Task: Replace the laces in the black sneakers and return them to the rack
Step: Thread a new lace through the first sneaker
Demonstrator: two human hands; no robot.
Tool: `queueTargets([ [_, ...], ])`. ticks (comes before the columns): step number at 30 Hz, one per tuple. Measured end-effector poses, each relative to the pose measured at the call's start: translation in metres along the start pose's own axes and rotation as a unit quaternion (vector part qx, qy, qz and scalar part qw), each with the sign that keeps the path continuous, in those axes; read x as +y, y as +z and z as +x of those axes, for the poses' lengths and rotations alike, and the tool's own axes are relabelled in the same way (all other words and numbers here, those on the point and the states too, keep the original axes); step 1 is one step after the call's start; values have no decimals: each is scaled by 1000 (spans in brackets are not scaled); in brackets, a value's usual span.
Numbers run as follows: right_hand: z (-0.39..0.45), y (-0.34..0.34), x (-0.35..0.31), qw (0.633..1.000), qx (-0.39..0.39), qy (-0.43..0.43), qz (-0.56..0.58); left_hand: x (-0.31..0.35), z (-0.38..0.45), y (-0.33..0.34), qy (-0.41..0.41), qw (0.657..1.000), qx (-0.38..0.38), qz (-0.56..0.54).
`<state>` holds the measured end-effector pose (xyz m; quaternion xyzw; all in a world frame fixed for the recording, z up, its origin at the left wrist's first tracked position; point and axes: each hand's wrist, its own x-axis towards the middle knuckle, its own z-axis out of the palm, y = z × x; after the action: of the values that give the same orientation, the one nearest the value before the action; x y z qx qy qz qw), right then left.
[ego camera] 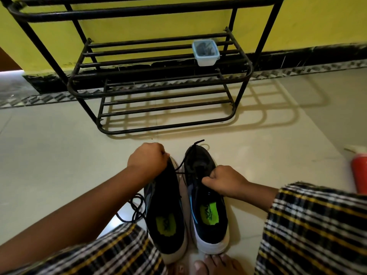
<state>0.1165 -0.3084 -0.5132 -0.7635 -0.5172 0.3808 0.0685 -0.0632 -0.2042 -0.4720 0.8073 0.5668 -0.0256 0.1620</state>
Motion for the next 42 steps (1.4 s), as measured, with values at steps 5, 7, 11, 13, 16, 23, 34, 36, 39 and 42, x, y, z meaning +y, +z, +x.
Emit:
queueTargets([
  [5,2,0,-3,999,-7,24,26,-17,-9,1,-60,978,-92,179],
  [7,3,0,-3,999,-7,28,31,-24,-12,2,-74,974,-101,191],
  [11,3,1,-4,999,-3,25,26,-24,-11,5,-5,977,-54,206],
  [13,2,1,-5,1000,-2,19,20,-20,-7,10,82,978,-40,187],
  [16,0,0,-5,1000,0,16,14,-15,-5,22,136,981,-89,108],
  [23,-2,0,-5,1000,-4,5,15,-14,-3,37,125,988,-92,16],
  [34,-5,-1,-8,1000,-9,13,12,-6,10,-22,-22,802,176,-571],
  [36,-6,-2,-8,1000,-10,14,14,-2,7,-22,-28,801,144,-580],
  [39,-5,-2,-9,1000,-12,12,13,2,2,-11,-35,822,78,-564],
  [42,-4,-1,-5,1000,-4,0,3,2,0,2,-33,858,51,-510],
])
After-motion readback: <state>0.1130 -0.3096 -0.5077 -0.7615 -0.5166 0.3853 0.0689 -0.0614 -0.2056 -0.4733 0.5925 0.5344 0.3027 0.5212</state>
